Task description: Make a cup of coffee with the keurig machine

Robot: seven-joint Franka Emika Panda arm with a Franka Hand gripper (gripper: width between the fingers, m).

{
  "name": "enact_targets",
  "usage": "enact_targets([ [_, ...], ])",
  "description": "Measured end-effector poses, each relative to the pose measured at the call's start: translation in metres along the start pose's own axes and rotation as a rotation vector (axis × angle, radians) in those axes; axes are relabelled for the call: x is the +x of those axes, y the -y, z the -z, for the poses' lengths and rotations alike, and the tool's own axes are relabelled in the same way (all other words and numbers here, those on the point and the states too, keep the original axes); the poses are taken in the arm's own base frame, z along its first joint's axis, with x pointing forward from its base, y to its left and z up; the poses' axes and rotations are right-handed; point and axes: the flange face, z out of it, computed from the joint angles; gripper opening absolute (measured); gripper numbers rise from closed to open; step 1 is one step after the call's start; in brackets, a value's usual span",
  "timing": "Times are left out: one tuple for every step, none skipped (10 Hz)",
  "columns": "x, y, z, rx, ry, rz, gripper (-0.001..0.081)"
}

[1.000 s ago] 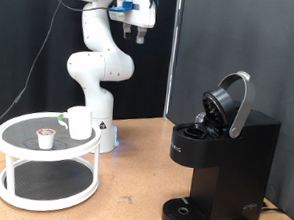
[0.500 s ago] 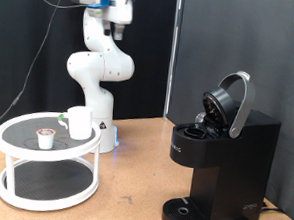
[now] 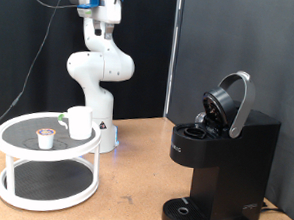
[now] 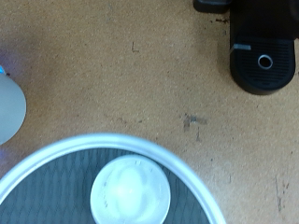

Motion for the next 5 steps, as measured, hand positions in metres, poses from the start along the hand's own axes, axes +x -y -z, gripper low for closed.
enact_targets([
  [0.014, 0.007, -0.001, -0.001, -0.002, -0.007, 0.0734],
  [0.029, 0.014, -0.004, -0.009, -0.008, -0.014, 0.0734],
  [0.045, 0.021, -0.006, -0.015, -0.015, -0.023, 0.0734],
  [0.06, 0.028, -0.008, -0.018, -0.017, -0.032, 0.0734],
  [0.076, 0.034, -0.009, -0.016, -0.015, -0.041, 0.0734],
])
